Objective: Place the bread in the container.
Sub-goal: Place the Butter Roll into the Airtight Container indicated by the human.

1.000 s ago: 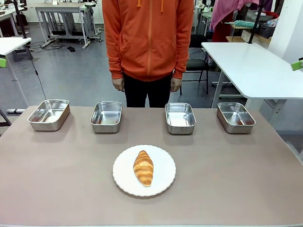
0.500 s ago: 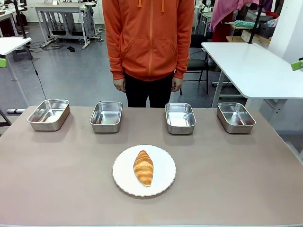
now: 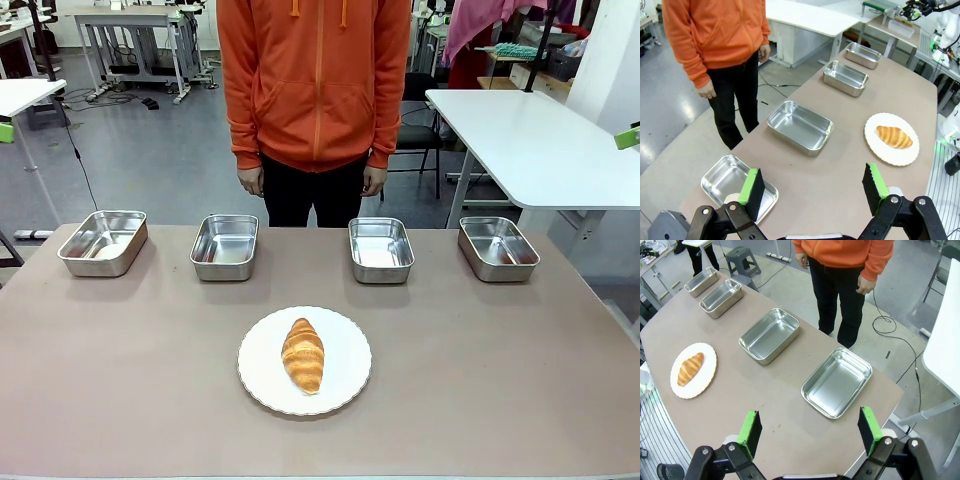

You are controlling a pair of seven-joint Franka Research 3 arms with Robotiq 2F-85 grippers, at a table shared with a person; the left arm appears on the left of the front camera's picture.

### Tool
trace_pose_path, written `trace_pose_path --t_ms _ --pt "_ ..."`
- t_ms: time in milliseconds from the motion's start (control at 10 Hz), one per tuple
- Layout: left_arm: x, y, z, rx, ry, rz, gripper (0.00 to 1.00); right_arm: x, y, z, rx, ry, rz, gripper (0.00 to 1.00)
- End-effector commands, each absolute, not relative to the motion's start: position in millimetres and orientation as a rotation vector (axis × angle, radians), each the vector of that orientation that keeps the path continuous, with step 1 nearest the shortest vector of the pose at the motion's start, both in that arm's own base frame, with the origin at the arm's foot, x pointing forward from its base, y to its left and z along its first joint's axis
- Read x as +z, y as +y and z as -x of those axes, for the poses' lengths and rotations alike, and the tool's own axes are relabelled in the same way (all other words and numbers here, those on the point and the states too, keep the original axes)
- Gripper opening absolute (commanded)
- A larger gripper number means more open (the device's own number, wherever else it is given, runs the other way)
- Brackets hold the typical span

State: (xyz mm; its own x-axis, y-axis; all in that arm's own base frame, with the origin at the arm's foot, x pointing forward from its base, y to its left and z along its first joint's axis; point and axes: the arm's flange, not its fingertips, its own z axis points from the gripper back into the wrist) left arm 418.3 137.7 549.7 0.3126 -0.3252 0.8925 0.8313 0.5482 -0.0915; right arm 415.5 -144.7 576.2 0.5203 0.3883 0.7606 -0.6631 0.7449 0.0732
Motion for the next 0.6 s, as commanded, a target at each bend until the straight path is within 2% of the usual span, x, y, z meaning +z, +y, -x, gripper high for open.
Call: trace_pose_path --t_ms 0,500 --pt "549.9 137.4 -417.7 -0.839 -0.976 0.620 1.00 576.3 -144.1 -416.5 0.651 -0.821 -0.395 1.00" --pt "549.9 137.4 -417.7 -0.839 -0.976 0.620 1.00 576.3 -144.1 -416.5 0.651 -0.821 -0.395 1.00"
